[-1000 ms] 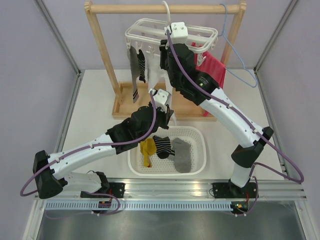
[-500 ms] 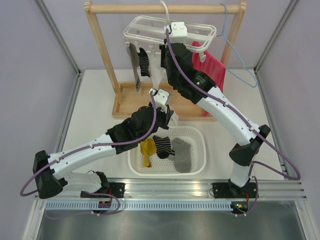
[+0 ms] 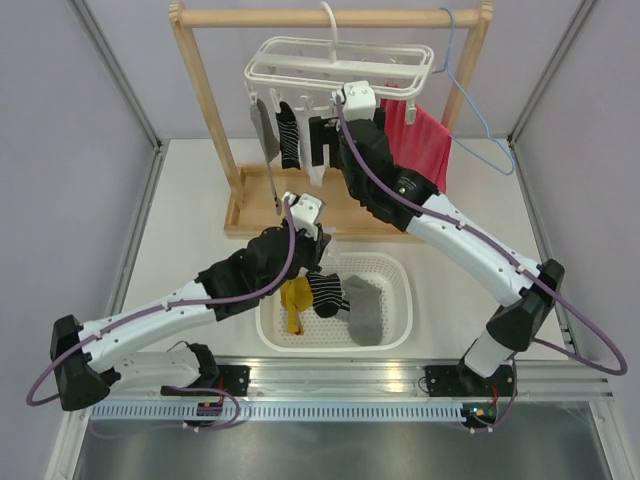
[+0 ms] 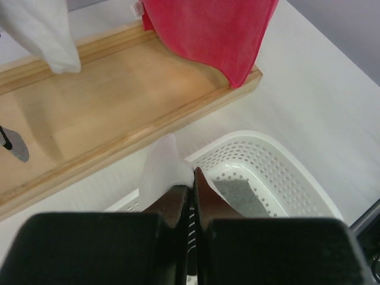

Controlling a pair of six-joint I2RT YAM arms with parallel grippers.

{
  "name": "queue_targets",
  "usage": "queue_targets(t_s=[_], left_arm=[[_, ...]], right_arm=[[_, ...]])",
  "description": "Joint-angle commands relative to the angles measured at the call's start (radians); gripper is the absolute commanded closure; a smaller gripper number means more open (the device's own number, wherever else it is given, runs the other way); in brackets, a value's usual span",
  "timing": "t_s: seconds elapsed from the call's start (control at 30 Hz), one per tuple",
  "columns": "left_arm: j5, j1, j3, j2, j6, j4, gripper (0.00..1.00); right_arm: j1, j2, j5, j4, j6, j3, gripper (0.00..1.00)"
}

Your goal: Remove the socks clipped to the hanger

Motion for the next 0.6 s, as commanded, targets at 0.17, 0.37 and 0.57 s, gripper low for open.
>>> queue_targets(t_s=[0.17,0.37,0.57], left_arm=[[0.046,0.012,-0.136,-0.151,-0.122,-0.045,0.98],[0.161,0.012,-0.242,-0.234,-0.179,-0.051,0.98],[0.261,0.012,-0.307,-0.273,-0.185,-0.050,0.98]], right_arm=[[0.010,-0.268,-0.054,0.121,0.095,-0.379,0.07],[0.010,-0.383,-0.036,0.127,0.187,-0.646,0.07],[0.004,-0.489,-0.011,0.131,0.271,-0.849,0.06]])
